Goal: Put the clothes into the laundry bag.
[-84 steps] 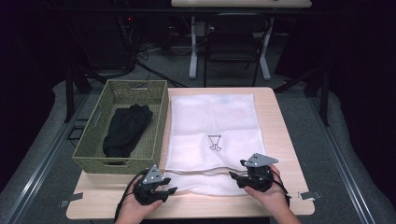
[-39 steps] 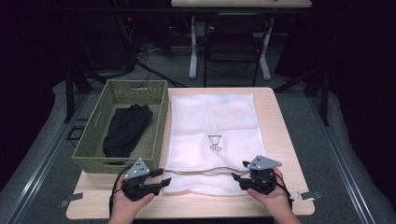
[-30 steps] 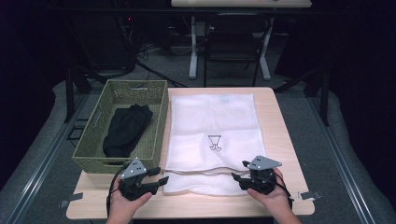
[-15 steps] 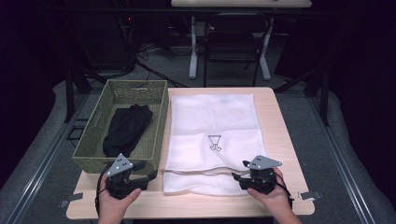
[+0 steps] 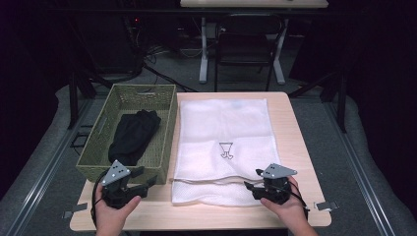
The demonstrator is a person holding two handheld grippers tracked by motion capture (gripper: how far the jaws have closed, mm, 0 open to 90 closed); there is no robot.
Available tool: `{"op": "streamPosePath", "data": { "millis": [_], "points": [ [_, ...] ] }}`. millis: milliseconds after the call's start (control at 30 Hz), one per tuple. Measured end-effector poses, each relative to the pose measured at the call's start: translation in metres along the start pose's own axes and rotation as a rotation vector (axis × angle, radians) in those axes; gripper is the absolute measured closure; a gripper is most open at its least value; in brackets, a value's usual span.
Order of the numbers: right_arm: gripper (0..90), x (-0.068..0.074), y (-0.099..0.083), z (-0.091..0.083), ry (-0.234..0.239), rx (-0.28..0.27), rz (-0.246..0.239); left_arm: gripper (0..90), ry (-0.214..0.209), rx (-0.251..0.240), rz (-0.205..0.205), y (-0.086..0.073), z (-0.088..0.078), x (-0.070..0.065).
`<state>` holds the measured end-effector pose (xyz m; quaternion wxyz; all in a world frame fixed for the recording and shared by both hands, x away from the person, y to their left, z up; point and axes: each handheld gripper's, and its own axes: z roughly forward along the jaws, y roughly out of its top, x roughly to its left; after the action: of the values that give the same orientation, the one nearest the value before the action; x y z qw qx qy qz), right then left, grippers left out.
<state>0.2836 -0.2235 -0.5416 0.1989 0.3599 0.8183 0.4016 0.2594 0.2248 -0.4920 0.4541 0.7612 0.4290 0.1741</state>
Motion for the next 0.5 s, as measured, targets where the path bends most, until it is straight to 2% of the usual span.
{"op": "streamPosePath", "data": {
  "millis": [500],
  "points": [
    [37.3, -0.0002, 0.0000, 0.0002, 0.002, 0.002, -0.003, 40.4, 0.038, -0.007, -0.025, 0.0006, -0.0075, 0.0078]
  ]
}}
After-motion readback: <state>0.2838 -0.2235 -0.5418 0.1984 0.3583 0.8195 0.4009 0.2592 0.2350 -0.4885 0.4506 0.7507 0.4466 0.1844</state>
